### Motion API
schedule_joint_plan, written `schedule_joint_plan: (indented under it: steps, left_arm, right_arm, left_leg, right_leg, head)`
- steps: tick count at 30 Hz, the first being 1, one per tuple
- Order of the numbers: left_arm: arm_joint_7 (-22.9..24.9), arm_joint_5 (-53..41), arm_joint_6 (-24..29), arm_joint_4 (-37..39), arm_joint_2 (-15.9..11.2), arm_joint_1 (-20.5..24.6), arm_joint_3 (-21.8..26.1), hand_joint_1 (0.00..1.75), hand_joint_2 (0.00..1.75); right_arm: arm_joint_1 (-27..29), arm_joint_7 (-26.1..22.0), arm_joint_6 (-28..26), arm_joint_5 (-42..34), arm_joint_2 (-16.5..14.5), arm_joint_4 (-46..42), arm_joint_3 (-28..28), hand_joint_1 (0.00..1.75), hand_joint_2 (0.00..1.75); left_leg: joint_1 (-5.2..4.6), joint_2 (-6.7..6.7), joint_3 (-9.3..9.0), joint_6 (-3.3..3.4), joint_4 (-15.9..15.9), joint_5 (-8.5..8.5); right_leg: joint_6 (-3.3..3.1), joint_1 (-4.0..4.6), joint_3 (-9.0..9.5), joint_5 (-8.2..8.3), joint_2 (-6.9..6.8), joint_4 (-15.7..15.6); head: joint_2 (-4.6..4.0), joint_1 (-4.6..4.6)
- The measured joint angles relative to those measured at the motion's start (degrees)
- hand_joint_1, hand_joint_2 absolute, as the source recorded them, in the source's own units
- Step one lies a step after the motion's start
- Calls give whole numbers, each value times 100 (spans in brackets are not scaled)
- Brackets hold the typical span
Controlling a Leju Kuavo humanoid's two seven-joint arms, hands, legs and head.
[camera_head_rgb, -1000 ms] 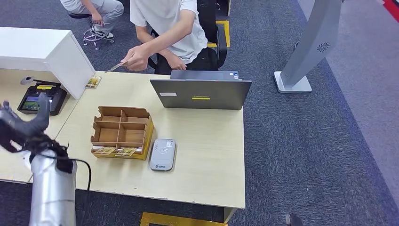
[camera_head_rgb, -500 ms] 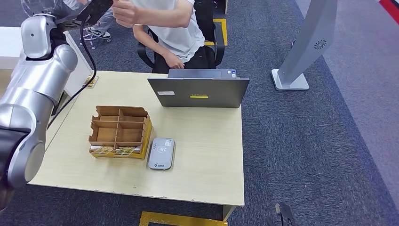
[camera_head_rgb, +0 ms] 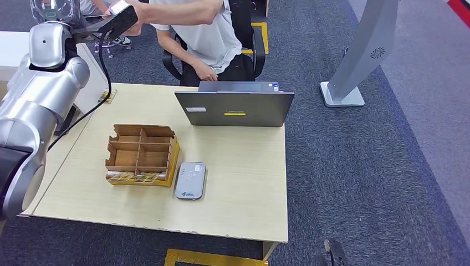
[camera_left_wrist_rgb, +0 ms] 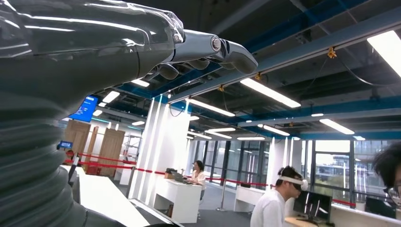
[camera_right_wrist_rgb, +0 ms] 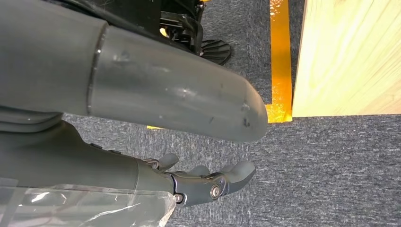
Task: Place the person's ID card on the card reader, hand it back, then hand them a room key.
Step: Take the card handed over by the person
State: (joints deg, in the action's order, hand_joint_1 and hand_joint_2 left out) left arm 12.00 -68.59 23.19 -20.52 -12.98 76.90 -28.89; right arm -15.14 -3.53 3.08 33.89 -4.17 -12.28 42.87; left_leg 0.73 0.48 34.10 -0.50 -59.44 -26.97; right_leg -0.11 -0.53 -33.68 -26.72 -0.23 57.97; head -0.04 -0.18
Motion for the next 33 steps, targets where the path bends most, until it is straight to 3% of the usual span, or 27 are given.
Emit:
schedule_joint_plan:
  steps: [11, 15, 33]
  left_arm:
    - [0, 1, -4, 33, -6, 0, -2, 0, 175]
    - [-5, 5, -65, 109, -10, -1, -7, 175, 175]
    - [-137, -95, -126, 212, 4, -4, -13, 175, 175]
  right_arm:
    - [-1, 3, 1, 7, -1, 0, -1, 0, 0]
    - [-3, 12, 1, 17, -1, 4, -3, 0, 0]
    - [-3, 50, 1, 39, -1, 21, -5, 0, 0]
  left_leg:
    - [0, -2, 1, 0, 0, 0]
    - [0, -3, 3, 0, 0, 0]
    - [-1, -3, 3, 1, -1, 1]
  right_leg:
    - [0, 0, 0, 0, -1, 0]
    - [0, 0, 0, 0, -3, -1]
    - [0, 0, -1, 0, -4, -1]
  head:
    - [0, 0]
    - [0, 0]
    - [0, 0]
